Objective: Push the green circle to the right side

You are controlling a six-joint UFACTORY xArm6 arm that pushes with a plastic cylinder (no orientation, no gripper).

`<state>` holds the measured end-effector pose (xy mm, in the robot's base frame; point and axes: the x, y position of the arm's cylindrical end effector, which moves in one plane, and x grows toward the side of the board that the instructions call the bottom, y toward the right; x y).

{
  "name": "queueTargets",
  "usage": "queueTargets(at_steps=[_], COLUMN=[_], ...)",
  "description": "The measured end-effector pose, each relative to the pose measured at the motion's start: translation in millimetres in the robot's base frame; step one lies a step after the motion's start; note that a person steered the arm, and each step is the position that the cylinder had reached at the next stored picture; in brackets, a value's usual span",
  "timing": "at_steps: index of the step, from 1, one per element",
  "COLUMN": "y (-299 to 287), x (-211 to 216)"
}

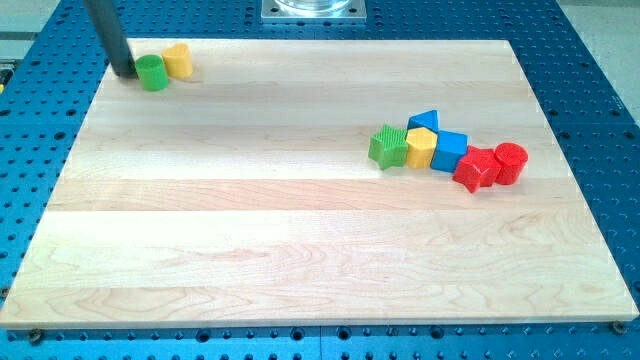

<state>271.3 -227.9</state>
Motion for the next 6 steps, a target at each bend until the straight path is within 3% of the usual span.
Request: queueTargets(at_steps=[1,2,3,4,5,6], y=[120,48,11,20,64,210], x=[23,46,66,65,59,74])
